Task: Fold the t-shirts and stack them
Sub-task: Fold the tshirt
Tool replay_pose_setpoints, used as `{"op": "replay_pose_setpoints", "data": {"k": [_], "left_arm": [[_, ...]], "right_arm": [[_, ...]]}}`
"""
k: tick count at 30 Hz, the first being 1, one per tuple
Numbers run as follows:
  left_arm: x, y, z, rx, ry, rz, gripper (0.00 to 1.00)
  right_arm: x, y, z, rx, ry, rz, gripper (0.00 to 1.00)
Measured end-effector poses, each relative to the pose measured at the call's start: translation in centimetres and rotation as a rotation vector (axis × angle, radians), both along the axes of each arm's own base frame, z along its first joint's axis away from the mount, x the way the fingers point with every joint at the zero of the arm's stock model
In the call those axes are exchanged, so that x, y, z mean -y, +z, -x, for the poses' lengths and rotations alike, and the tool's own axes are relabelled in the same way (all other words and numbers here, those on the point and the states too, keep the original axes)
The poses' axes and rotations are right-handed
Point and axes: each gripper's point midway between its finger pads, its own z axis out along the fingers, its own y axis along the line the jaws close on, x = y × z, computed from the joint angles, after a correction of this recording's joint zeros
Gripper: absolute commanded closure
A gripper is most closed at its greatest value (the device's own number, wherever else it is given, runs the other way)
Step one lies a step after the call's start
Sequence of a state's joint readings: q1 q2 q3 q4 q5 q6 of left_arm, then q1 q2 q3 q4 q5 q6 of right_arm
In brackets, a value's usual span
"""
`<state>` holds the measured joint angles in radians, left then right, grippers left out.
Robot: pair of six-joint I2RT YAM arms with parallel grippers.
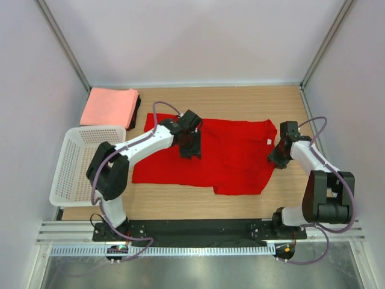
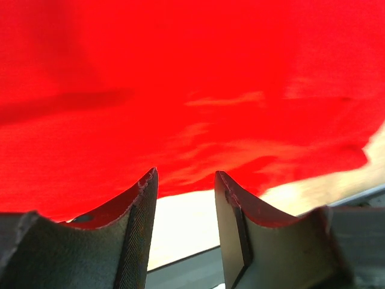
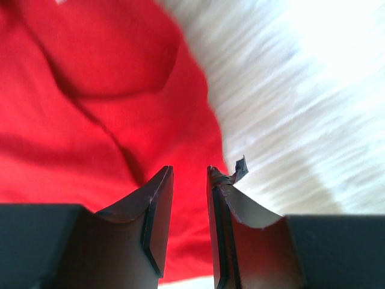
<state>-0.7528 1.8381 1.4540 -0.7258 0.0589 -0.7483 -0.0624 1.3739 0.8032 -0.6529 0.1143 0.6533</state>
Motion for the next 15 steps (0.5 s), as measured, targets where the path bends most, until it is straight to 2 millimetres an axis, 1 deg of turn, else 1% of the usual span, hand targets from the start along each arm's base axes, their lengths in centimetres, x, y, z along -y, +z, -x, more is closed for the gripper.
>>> {"op": "replay_pose_setpoints", "data": {"k": [1, 3, 5, 6, 9, 11, 13, 15], "left_arm": [[-1.0, -0.4, -0.1, -0.010, 0.016, -0.007, 0.55], [-2.9, -1.3, -0.9, -0.028, 0.050, -0.017, 0.55], [-4.4, -1.8, -2.1, -0.041, 0.084, -0.022, 0.55], [-5.2, -1.9, -2.9, -0.040, 0.102, -0.020, 0.55], [-6.8, -1.5, -6.1, -0.026, 0.157, -0.007, 0.55], [-7.8, -1.2, -8.9, -0.006, 0.194, 0.006, 0.55], [-8.8, -0.8, -12.1, 0.019, 0.234, 0.023, 0.54], [-9.8, -0.6, -14.6, 0.043, 0.261, 0.030, 0.54]], "right_arm": [[0.4, 0.0, -0.5, -0.001, -0.011, 0.001, 0.63], [1.1, 0.1, -1.9, 0.004, -0.013, 0.002, 0.63], [1.8, 1.0, -4.5, 0.034, -0.001, 0.007, 0.61], [2.0, 1.6, -6.1, 0.062, 0.012, 0.011, 0.60], [2.5, 3.7, -10.5, 0.167, 0.055, 0.012, 0.60], [2.6, 4.8, -12.9, 0.228, 0.090, 0.009, 0.60], [2.8, 5.1, -15.1, 0.270, 0.120, 0.001, 0.60], [2.9, 4.6, -16.8, 0.292, 0.146, -0.018, 0.60]]}}
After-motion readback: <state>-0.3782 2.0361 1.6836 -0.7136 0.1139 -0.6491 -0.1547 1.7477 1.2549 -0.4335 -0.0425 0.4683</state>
